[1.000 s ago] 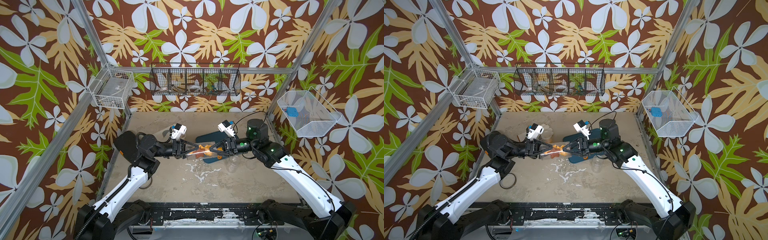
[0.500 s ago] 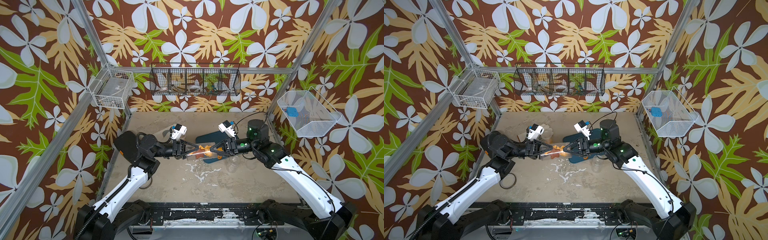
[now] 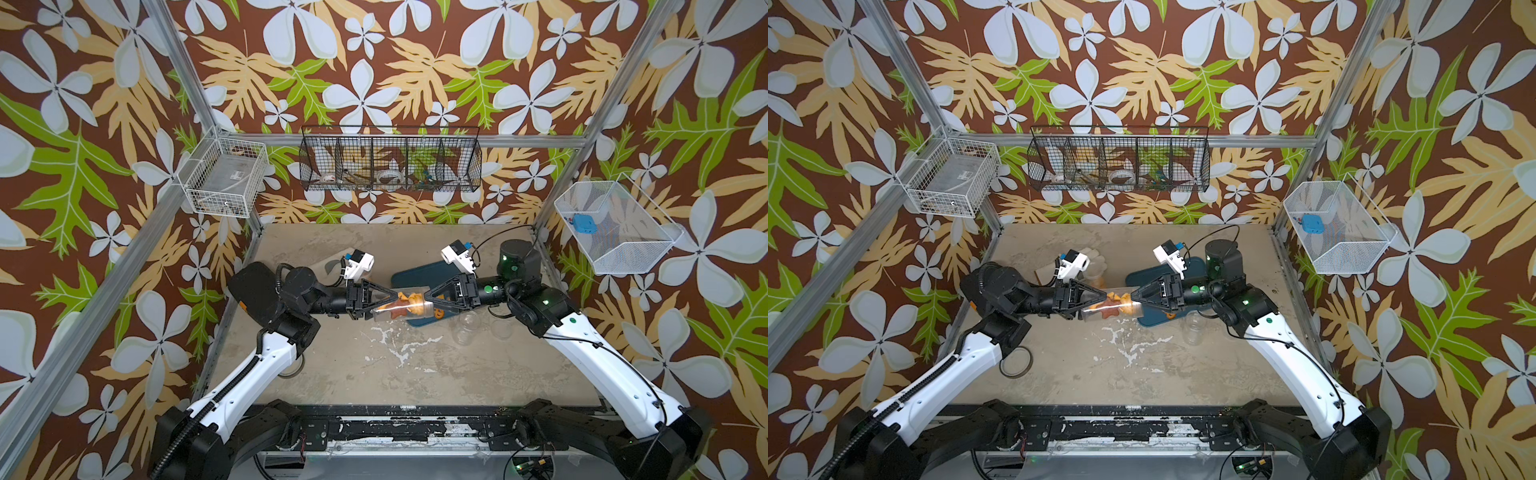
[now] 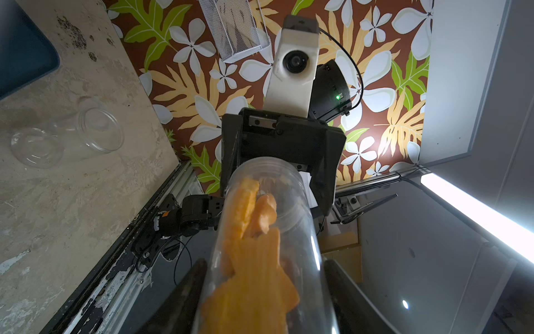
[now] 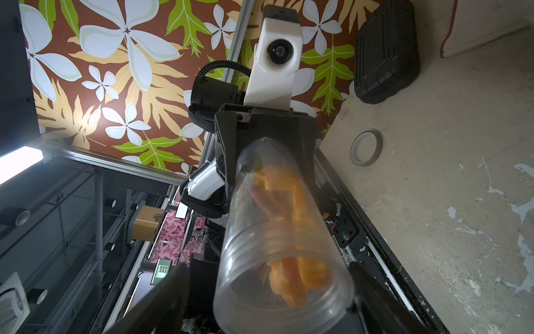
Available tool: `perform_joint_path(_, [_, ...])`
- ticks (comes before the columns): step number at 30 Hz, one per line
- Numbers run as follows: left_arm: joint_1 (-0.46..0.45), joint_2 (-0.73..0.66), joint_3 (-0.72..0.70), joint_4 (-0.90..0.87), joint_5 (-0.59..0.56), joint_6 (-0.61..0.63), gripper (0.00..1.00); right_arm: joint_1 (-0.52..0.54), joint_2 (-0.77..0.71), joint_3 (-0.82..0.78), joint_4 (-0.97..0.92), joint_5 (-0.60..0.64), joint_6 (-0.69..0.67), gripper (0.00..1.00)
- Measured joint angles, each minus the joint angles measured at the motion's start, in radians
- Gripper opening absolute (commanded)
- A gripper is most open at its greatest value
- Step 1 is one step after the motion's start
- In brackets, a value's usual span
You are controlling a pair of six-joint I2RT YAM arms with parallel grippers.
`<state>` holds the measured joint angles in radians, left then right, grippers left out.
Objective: Pour the cookies out of the jar
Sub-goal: Unscrew the lid from the jar.
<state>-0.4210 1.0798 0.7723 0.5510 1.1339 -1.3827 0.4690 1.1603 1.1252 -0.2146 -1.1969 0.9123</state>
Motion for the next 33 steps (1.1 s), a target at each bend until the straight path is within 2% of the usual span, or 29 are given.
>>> perform_joint_path(5, [0.000, 0.003, 0.005, 0.000, 0.000, 0.000, 0.56, 0.023, 0.010, -0.003, -0.003, -0.002, -0.008, 0.77])
perform_joint_path(16, [0.000, 0.000, 0.005, -0.001, -0.007, 0.000, 0.56, -0.001, 0.007, 0.001, -0.008, -0.008, -0.027, 0.76])
perform_joint_path(23, [0.000, 0.000, 0.005, 0.003, -0.004, 0.001, 0.56, -0.003, 0.005, -0.010, 0.002, -0.012, -0.022, 0.62])
perform_joint_path(29, [0.000, 0.001, 0.006, 0.006, -0.002, 0.008, 0.54, -0.004, 0.002, -0.005, -0.005, -0.013, -0.039, 0.60])
perform_joint_path(33, [0.000, 0.005, 0.006, 0.013, -0.005, 0.014, 0.53, -0.015, 0.001, 0.016, -0.042, -0.001, -0.111, 0.59])
